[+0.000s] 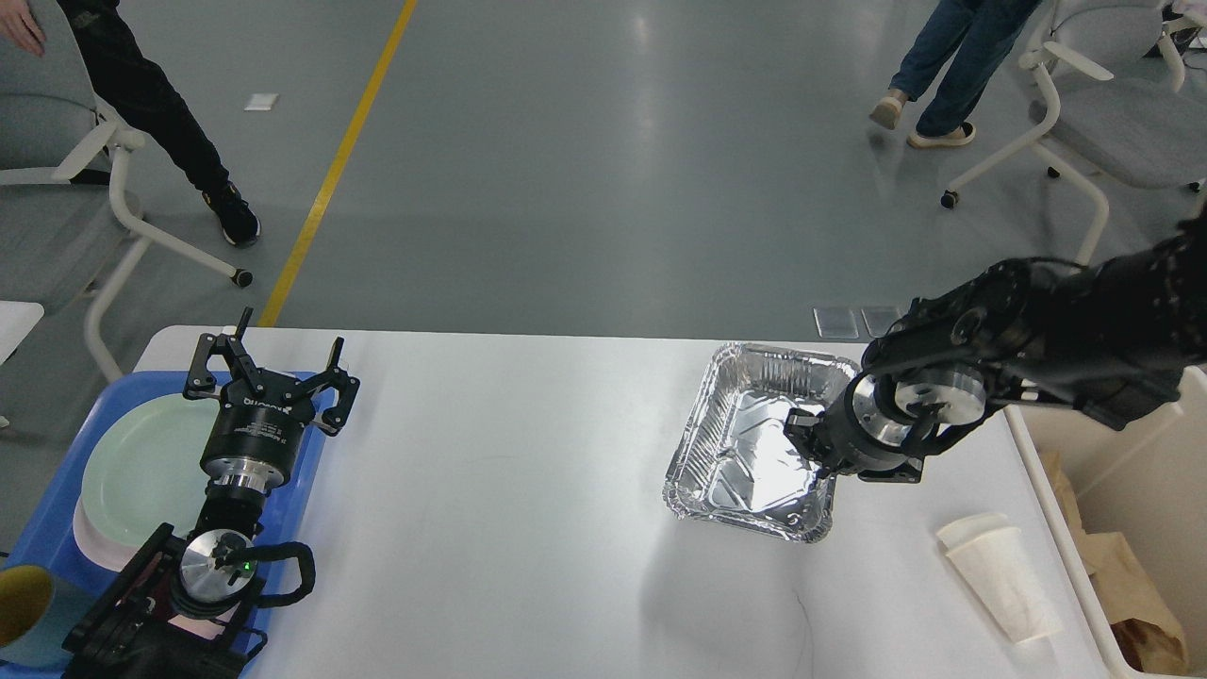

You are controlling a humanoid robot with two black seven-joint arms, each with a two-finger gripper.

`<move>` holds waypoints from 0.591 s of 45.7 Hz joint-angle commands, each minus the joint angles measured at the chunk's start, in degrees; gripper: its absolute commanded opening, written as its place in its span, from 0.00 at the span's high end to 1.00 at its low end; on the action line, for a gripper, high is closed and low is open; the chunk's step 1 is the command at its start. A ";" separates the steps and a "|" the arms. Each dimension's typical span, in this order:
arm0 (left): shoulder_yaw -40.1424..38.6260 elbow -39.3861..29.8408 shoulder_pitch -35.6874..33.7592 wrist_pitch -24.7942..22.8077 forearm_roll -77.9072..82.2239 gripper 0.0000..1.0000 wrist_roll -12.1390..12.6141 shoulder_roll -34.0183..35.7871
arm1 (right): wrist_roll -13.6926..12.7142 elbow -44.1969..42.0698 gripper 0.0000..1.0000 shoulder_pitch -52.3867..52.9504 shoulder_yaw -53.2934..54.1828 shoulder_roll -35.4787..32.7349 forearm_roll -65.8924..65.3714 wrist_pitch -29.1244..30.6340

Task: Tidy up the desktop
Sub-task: 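Grip the foil tray rim and lift it toward the bin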

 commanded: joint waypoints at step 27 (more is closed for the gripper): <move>0.02 0.05 0.01 0.00 0.00 0.04 0.00 0.05 | 12.58 9.68 1.00 24.78 -30.73 -8.86 -0.07 9.16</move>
